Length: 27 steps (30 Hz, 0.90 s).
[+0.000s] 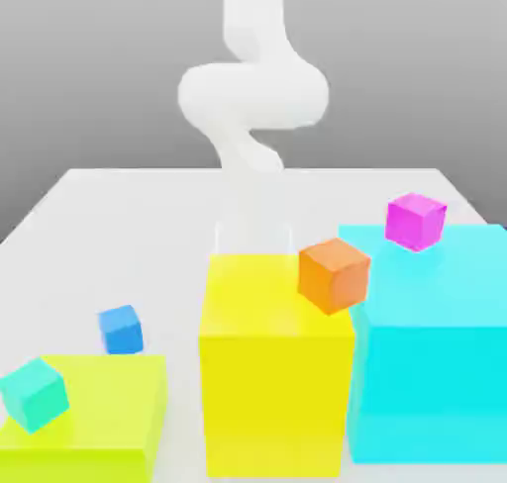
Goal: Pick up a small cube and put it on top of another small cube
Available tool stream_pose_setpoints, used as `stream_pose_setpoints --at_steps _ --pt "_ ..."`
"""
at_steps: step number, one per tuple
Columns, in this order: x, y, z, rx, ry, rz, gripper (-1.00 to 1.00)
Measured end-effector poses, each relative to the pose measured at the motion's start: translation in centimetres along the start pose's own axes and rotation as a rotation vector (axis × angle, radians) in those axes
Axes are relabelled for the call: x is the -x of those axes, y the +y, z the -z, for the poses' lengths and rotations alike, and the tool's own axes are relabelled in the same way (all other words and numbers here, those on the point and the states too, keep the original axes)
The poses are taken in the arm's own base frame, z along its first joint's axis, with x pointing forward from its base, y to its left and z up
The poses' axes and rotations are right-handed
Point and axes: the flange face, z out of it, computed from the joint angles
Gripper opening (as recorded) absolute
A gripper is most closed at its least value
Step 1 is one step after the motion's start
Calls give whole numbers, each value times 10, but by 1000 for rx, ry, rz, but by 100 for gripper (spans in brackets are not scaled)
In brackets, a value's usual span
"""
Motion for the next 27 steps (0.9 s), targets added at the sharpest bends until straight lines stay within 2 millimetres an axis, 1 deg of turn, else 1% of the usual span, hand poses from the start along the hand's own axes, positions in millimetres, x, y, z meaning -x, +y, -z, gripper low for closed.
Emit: stream_pose_setpoints --at_steps 3,6,9,12,15,17,19,20,21,27 --pt "-8 45 -75 125 -22 -121 0" --pt "-9 102 -138 242 -46 -247 0" --pt "-2 169 -190 356 -72 -382 0" --pt "17 243 -231 467 -101 -528 0" --pt "46 313 -256 568 -131 -672 0" --pt "71 355 -266 630 -152 -769 0" --pt "100 394 -271 690 -176 -868 0" --pt "111 407 -274 709 -183 -900 0" --pt "118 416 -279 719 -186 -918 0" --pt "142 443 -312 731 -188 -932 0"
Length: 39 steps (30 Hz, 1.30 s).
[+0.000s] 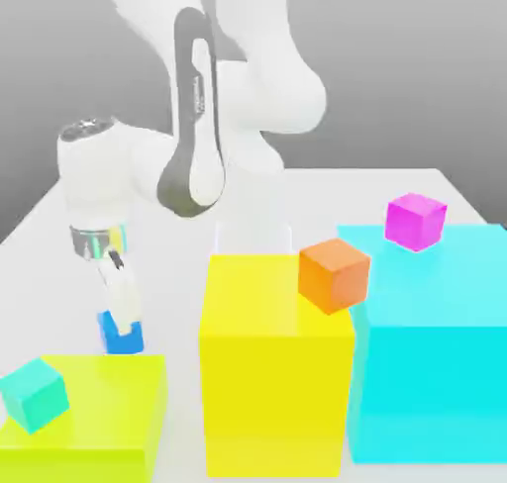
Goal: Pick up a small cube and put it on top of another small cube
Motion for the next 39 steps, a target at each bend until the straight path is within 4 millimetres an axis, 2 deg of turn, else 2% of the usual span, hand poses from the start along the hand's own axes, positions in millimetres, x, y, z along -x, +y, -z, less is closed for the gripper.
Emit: stream_pose_setpoints --at_steps 1,2,9,17,19,26,35,37,39 --pt "0 1 -8 0 0 0 0" --pt "0 2 -13 0 -1 0 -100" --pt "1 1 -13 -1 -1 0 -100" --pt "0 1 44 -1 -3 -3 -100" --pt "0 -15 56 -1 -4 -22 -100" --pt "3 -99 99 -2 -9 -148 -100" --pt "22 -195 170 -1 -6 -330 -100" --pt "22 -204 157 -1 -5 -352 -100" --pt "22 -206 127 -1 -4 -359 -100"
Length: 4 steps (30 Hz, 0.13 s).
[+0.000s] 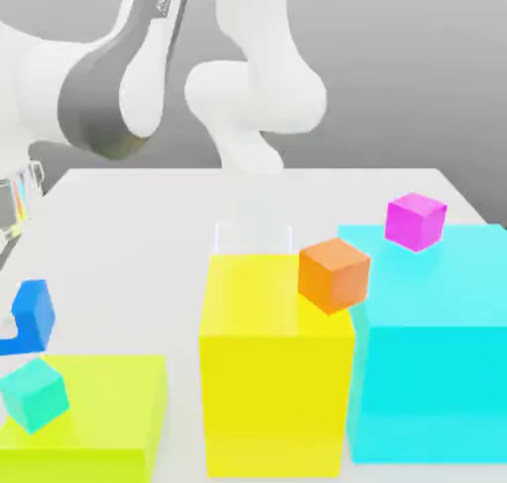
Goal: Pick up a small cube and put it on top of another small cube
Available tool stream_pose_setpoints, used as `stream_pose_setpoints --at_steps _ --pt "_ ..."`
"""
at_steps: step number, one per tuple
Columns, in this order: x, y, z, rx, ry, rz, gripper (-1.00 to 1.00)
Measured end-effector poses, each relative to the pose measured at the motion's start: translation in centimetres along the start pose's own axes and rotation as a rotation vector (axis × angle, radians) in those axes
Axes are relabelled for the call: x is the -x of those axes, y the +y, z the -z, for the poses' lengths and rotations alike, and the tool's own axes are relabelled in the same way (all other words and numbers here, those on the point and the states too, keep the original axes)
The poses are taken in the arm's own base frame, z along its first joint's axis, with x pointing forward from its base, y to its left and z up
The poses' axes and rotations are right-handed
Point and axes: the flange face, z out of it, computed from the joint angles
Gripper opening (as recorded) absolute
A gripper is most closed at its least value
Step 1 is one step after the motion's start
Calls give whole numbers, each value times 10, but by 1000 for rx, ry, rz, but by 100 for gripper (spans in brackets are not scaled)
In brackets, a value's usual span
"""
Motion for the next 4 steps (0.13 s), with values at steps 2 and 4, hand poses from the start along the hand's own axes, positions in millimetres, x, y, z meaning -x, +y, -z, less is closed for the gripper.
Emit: stream_pose_setpoints --at_steps 2,4 --pt "0 0 -9 0 0 -1 100" --pt "0 0 -9 0 0 -1 100"
